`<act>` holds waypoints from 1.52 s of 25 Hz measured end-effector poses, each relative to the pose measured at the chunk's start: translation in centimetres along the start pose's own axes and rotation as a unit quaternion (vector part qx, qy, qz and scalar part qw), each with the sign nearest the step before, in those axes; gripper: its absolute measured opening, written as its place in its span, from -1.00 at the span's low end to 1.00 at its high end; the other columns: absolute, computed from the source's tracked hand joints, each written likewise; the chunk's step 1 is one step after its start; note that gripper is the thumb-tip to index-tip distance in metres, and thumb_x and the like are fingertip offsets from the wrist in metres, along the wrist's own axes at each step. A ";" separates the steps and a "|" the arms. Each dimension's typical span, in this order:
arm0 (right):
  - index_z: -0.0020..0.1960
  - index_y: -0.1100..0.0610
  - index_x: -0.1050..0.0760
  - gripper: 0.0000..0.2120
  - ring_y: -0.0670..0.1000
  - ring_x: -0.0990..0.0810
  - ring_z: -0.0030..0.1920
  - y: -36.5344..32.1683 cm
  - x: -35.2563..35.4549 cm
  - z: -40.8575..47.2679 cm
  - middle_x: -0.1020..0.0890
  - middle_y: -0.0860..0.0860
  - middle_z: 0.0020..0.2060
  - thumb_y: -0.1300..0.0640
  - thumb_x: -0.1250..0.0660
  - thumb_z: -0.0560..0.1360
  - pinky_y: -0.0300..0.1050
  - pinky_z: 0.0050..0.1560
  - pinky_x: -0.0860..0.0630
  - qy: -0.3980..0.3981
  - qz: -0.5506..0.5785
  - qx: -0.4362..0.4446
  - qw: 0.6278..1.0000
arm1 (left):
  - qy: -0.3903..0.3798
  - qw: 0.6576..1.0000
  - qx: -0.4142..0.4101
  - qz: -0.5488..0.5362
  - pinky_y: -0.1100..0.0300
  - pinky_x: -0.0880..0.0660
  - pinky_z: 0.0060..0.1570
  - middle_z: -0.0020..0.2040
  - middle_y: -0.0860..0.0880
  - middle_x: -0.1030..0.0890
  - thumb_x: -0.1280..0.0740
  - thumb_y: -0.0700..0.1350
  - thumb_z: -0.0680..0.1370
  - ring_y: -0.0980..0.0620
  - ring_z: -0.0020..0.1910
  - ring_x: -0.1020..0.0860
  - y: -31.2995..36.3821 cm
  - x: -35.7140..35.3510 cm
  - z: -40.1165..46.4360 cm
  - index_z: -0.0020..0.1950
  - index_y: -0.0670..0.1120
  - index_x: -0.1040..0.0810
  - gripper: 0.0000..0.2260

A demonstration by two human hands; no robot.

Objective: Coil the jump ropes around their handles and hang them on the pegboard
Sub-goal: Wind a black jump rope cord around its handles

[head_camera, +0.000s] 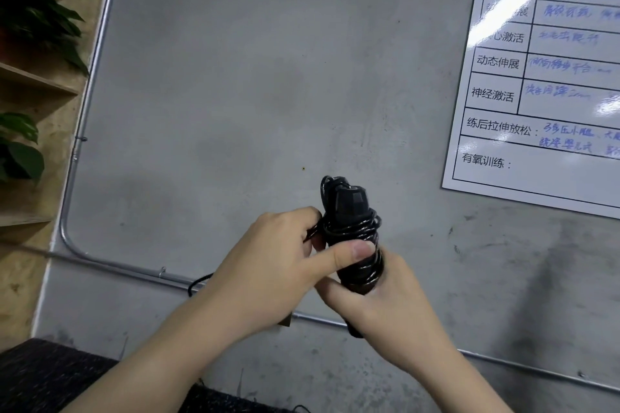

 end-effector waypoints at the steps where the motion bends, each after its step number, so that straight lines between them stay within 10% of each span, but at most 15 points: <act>1: -0.24 -0.05 -0.55 -0.81 -0.08 -0.47 -0.41 -0.3 0.0 -0.1 -0.47 -0.11 -0.45 0.16 -0.52 0.43 -0.22 -0.35 -0.40 -0.068 0.046 0.002 0.997 | -0.019 0.999 -0.008 -0.043 -0.26 -0.51 -0.19 -0.24 -0.28 -0.56 -0.37 0.56 0.30 -0.14 -0.33 -0.46 -0.1 0.1 0.1 -0.09 -0.13 -0.59 -0.27; 6: -0.20 0.13 -0.67 -0.89 0.13 -0.65 -0.37 0.2 -0.4 -0.2 -0.60 0.17 -0.39 0.24 -0.54 0.29 -0.18 -0.40 -0.49 -0.092 0.231 -0.018 0.969 | -0.089 0.985 -0.003 -0.145 -0.29 -0.56 0.04 -0.09 -0.26 -0.65 -0.45 0.45 0.35 -0.34 -0.08 -0.59 0.2 -0.3 -0.1 0.02 -0.10 -0.60 -0.37; 11: -0.29 0.21 -0.48 -0.75 0.13 -0.53 -0.45 0.5 0.5 0.2 -0.52 0.17 -0.47 0.33 -0.57 0.32 -0.13 -0.49 -0.40 0.035 0.164 -0.018 0.986 | 0.002 0.995 0.073 0.070 0.13 -0.16 -0.39 -0.48 0.12 -0.22 -0.22 0.71 0.11 0.09 -0.45 -0.18 -1.0 1.8 0.2 -0.37 -0.02 -0.23 -0.23; 23: -0.24 0.26 -0.43 -0.77 0.06 -0.43 -0.44 1.8 0.7 1.1 -0.46 0.08 -0.47 0.34 -0.50 0.38 -0.07 -0.44 -0.35 0.108 0.094 -0.033 0.989 | 0.019 0.993 -0.043 0.108 0.16 -0.22 -0.41 -0.45 0.07 -0.33 -0.32 0.24 0.58 0.06 -0.45 -0.26 0.8 1.1 -0.5 -0.29 -0.03 -0.27 -0.55; 31: -0.12 -0.03 -0.55 -0.77 -0.16 -0.58 -0.41 1.7 -1.3 -0.5 -0.66 -0.11 -0.36 0.09 -0.58 0.34 -0.15 -0.37 -0.54 0.205 -0.006 -0.041 0.978 | 0.093 0.986 0.016 0.136 0.19 -0.24 -0.41 -0.44 0.14 -0.41 -0.14 0.58 0.31 0.07 -0.43 -0.35 0.7 1.1 -0.7 -0.32 -0.03 -0.34 -0.36; 35: -0.15 0.07 -0.60 -0.80 0.10 -0.64 -0.32 0.5 -0.7 0.1 -0.69 0.07 -0.32 0.07 -0.60 0.37 -0.18 -0.36 -0.44 0.045 0.080 -0.045 0.995 | 0.055 0.997 -0.027 0.035 0.07 -0.49 -0.26 -0.44 0.04 -0.46 -0.29 0.51 0.41 0.05 -0.39 -0.45 -0.8 2.3 0.8 -0.17 -0.05 -0.58 -0.40; 38: -0.04 0.17 -0.62 -0.78 0.15 -0.51 -0.32 -0.6 -2.5 -0.7 -0.56 0.22 -0.30 0.08 -0.50 0.39 -0.08 -0.30 -0.39 -0.192 0.341 -0.090 0.916 | -0.057 0.984 -0.039 -0.165 -0.09 -0.60 -0.10 -0.11 -0.31 -0.64 -0.42 0.29 0.47 -0.07 -0.23 -0.59 -0.4 1.6 0.7 0.05 -0.13 -0.66 -0.51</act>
Point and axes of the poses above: each hand's wrist, its own z-axis towards the middle knuckle, its own x-axis out of the back of the hand, y = z × x, the point moved 5 cm from there along z, towards the middle knuckle
